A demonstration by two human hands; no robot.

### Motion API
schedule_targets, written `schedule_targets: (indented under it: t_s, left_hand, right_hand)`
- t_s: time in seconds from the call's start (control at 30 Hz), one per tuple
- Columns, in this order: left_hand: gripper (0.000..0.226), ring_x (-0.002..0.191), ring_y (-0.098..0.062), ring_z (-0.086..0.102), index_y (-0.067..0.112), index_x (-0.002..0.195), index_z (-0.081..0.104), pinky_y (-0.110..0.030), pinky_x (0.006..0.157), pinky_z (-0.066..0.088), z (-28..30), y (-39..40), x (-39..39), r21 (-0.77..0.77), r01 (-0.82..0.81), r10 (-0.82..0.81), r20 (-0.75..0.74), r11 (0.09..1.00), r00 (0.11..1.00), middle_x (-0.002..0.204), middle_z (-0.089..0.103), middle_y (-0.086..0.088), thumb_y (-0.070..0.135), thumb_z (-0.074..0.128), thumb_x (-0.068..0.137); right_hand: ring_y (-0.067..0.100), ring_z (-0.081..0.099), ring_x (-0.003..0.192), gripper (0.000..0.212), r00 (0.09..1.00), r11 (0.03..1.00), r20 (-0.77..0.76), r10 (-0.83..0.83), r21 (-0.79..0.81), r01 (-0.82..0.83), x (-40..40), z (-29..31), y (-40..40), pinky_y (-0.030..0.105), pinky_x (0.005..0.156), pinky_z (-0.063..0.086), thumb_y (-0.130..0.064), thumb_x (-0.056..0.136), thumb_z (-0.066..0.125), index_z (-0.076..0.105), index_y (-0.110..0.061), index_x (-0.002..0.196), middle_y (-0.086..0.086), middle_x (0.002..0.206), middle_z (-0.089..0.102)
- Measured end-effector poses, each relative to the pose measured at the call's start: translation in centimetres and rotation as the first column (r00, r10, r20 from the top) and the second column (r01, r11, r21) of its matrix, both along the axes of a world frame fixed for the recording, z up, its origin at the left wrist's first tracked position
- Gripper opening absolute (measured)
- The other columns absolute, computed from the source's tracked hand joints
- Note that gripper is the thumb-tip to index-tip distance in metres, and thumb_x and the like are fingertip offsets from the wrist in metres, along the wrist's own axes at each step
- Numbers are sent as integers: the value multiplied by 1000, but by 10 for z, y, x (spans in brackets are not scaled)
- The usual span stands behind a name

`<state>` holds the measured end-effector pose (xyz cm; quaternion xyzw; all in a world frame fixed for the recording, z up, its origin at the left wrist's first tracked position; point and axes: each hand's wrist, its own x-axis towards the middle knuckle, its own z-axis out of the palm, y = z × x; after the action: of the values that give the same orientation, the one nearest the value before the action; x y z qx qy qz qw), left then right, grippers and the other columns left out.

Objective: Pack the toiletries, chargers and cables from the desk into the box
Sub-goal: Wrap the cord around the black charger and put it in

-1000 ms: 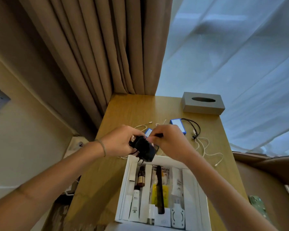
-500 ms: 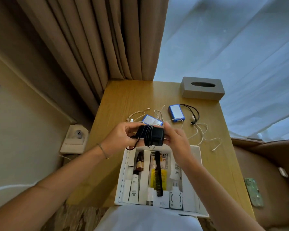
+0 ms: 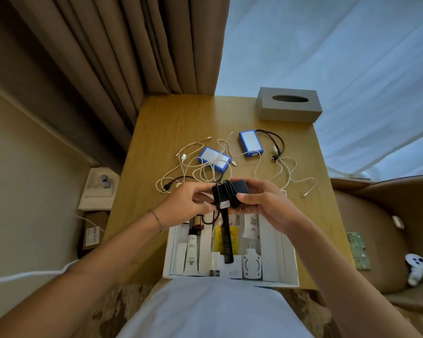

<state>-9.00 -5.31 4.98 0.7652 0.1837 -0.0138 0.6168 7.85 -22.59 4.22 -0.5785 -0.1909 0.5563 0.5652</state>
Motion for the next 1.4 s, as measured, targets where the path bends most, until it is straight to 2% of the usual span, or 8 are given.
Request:
schedule_targets:
  t_s: [0.1, 0.2, 0.5, 0.83, 1.0, 1.1, 1.23, 1.4]
  left_hand:
    - [40, 103, -7, 63, 22, 126, 67, -33, 94, 54, -16, 7, -11, 416, -142, 157, -1, 898, 988, 118, 67, 9, 7, 68, 89]
    - [37, 100, -18, 61, 25, 122, 66, -32, 81, 56, -31, 12, -26, 623, -254, 284, 53, 740, 957, 122, 59, 6, 9, 68, 88]
    - [61, 99, -14, 55, 23, 124, 62, -11, 69, 43, -57, 11, -36, 637, -258, 299, 45, 727, 953, 126, 46, 6, -16, 63, 77]
    - [57, 106, -15, 55, 22, 120, 64, -28, 79, 59, -60, 9, -40, 653, -241, 280, 47, 718, 959, 132, 42, 5, -16, 64, 78]
    - [52, 109, -17, 55, 22, 118, 66, -30, 80, 59, -57, 6, -40, 648, -237, 276, 42, 724, 960, 133, 44, 4, -13, 63, 79]
    - [44, 92, -10, 58, 24, 118, 66, -30, 67, 58, -52, 5, -40, 640, -248, 286, 46, 727, 957, 129, 50, 5, -6, 63, 85]
    - [31, 62, -5, 46, 24, 115, 67, -15, 53, 35, -46, 8, -37, 630, -312, 340, 80, 711, 937, 116, 57, 7, 4, 59, 93]
    - [29, 73, -9, 52, 25, 113, 68, -16, 57, 39, -28, 21, -14, 636, -299, 306, 102, 712, 947, 112, 58, 10, 6, 59, 92]
  right_hand:
    - [32, 74, 100, 45, 999, 995, 41, 7, -104, -2, 5, -10, -5, 33, 76, 61, 7, 87, 63, 65, -15, 126, 13, 126, 68]
    - [30, 72, 101, 47, 980, 971, 162, 119, -224, -81, 9, -22, -8, 29, 73, 58, 8, 88, 60, 65, -20, 125, 10, 127, 63]
    - [25, 53, 120, 54, 675, 786, 464, 574, -542, -297, 17, -45, 5, 43, 100, 49, 2, 82, 60, 64, -28, 126, 4, 133, 56]
    - [21, 56, 125, 61, 377, 689, 583, 720, -663, -292, 15, -70, 11, 35, 101, 51, 1, 92, 54, 53, -32, 143, 2, 143, 58]
    - [24, 62, 117, 51, 179, 759, 739, 650, -617, -206, 3, -81, 7, 37, 93, 56, -11, 93, 63, 58, -30, 140, 2, 132, 66]
    - [26, 65, 115, 43, 97, 849, 848, 520, -502, -165, 1, -83, 0, 39, 91, 56, -13, 91, 66, 66, -24, 133, 3, 126, 71]
    - [20, 66, 110, 37, 65, 925, 930, 363, -351, -146, -1, -69, -3, 36, 89, 57, -13, 93, 61, 69, -23, 127, -2, 120, 73]
    - [7, 70, 86, 25, 184, 986, 969, 164, -159, -41, 7, -36, 6, 26, 76, 58, -11, 96, 59, 76, -22, 111, -9, 100, 77]
